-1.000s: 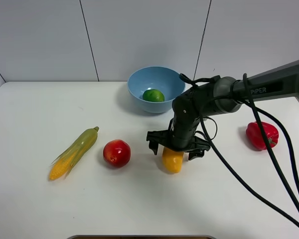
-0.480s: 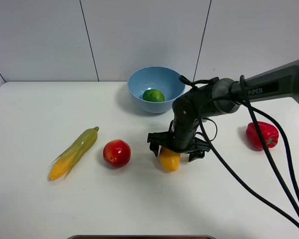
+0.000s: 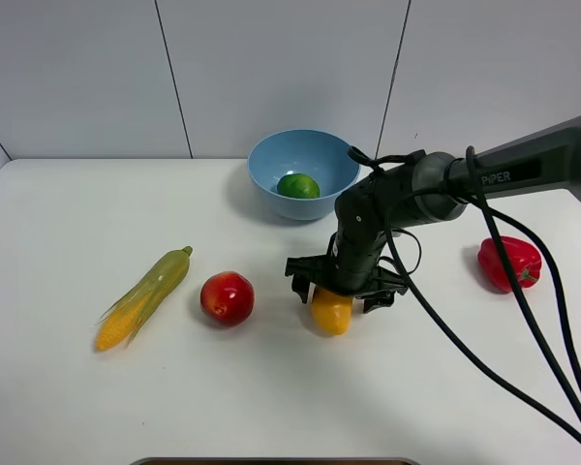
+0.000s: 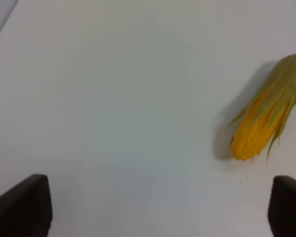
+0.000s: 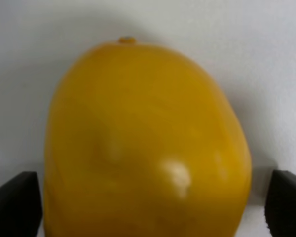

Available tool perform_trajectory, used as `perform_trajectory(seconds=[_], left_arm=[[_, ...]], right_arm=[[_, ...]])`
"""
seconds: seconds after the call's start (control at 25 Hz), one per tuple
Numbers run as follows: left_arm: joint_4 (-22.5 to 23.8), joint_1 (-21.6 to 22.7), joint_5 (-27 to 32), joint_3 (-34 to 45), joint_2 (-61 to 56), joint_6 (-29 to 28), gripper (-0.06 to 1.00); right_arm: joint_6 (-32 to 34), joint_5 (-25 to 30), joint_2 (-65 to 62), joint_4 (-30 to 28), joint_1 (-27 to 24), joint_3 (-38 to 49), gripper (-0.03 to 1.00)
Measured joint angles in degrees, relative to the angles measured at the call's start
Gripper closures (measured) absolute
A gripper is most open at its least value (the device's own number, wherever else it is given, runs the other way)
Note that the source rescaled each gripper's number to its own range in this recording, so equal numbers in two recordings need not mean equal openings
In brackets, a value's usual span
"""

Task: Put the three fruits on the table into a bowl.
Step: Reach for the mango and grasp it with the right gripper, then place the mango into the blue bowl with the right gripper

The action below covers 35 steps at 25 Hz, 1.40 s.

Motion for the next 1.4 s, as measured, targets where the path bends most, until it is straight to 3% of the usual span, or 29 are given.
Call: perform_trajectory(seconds=[0.2, 0.28, 0.32, 1.4], left_arm=[[0.0, 0.0, 0.0, 0.0, 0.0, 0.0, 0.24], [0.0, 0.0, 0.0, 0.0, 0.0, 0.0, 0.24], [0.0, 0.0, 0.0, 0.0, 0.0, 0.0, 0.24], [0.0, 0.0, 0.0, 0.0, 0.0, 0.0, 0.24]], right_arm=[[0.0, 1.4, 0.0, -0.8, 0.0, 0.0, 0.68], [0.0, 1.4, 0.0, -0.9, 0.0, 0.0, 0.91], [0.0, 1.4, 0.0, -0.9, 0.0, 0.0, 0.96], [-3.0, 1.3, -4.7, -1.0, 0.0, 0.0, 0.96]])
